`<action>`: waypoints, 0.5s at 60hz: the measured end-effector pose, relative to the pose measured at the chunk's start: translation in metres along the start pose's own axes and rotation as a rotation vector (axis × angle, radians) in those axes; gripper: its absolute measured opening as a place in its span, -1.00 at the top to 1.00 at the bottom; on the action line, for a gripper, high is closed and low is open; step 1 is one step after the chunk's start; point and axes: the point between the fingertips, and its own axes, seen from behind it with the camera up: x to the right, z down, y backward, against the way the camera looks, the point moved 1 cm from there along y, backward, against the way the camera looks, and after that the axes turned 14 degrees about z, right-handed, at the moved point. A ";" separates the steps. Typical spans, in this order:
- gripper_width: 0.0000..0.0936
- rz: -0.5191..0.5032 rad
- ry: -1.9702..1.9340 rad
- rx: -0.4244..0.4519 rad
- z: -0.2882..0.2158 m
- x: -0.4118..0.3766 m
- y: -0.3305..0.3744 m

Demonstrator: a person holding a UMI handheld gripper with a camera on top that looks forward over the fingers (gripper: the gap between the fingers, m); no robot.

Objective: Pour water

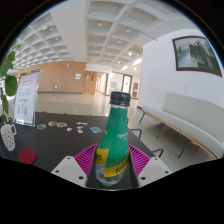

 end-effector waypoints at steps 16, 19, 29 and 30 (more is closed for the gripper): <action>0.11 0.152 0.122 0.062 -0.028 0.024 0.003; 0.10 0.211 0.186 0.096 -0.047 0.032 0.006; 0.10 0.395 0.497 0.366 -0.165 0.032 0.036; 0.10 0.408 0.534 0.402 -0.178 0.027 0.041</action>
